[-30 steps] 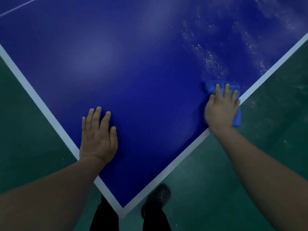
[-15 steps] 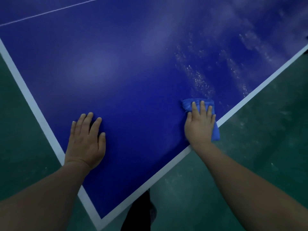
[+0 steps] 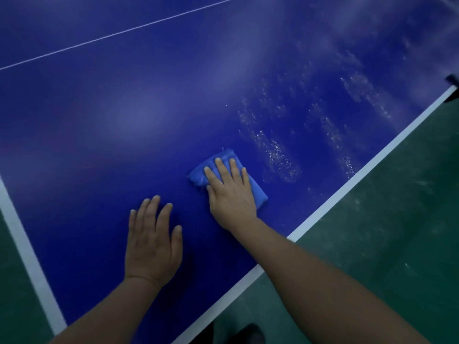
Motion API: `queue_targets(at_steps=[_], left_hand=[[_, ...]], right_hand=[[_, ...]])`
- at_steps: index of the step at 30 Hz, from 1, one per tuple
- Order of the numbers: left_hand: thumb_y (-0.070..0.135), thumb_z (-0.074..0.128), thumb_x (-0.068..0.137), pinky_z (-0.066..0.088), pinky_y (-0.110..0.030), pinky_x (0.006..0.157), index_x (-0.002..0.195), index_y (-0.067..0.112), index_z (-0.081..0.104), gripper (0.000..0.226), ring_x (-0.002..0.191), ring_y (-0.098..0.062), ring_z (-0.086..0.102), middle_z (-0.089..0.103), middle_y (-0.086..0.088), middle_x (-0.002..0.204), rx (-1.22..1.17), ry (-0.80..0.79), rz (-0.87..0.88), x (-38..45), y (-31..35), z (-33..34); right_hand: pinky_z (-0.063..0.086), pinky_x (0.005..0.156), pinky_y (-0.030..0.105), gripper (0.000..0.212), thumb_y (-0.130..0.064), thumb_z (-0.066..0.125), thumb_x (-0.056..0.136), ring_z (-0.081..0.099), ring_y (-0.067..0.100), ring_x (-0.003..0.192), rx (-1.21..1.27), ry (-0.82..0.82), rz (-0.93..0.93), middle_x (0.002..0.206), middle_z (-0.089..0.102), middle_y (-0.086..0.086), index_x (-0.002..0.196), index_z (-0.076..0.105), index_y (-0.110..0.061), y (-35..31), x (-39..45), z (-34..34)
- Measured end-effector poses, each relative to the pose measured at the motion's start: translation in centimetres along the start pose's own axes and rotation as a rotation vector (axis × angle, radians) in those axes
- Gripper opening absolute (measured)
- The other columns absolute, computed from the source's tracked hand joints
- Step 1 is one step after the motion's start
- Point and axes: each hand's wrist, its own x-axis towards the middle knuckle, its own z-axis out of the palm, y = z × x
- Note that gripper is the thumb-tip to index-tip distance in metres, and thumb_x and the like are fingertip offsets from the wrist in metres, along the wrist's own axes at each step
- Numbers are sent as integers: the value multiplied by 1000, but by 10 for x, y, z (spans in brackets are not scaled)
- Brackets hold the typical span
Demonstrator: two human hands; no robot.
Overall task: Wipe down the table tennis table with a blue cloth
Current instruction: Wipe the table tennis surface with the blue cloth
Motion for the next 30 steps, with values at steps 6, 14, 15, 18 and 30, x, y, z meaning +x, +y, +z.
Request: queue_targets(at_steps=[6,14,15,18,30], left_hand=[[44,24,96,6,-51,123,142,3,46,65,149,-32,18,32,-18,155,52,-39,4,17,17,20],[43,24,96,6,-51,123,141,4,46,63,149,-32,18,32,-17,155,59,-68,-8,18,16,21],[43,25,96,7,-51,123,141,4,46,63,149,-32,18,32,-17,155,60,-65,-6,18,16,21],[42,25,96,7,-52,123,140,4,46,62,149,-32,16,30,-18,155,56,-60,-5,19,16,21],[41,26,96,6,-51,123,142,3,44,62,149,-31,14,28,-17,156,71,-74,-22,20,19,21]], right_hand=[[15,120,55,51,-30,38,102,17,36,150,-65,110,592,163,25,8,153,36,-22,164,-4,-37],[13,119,55,52,-31,33,100,19,38,149,-7,162,558,161,28,9,151,38,-22,73,-44,-14],[13,119,54,53,-32,33,97,20,37,149,-23,127,400,160,31,9,149,39,-22,52,-56,-6],[13,119,53,51,-30,39,95,21,34,150,-38,27,128,159,34,6,146,43,-25,60,-85,-3],[15,119,57,52,-29,36,98,22,40,148,-55,66,314,159,32,11,148,41,-20,99,-61,-20]])
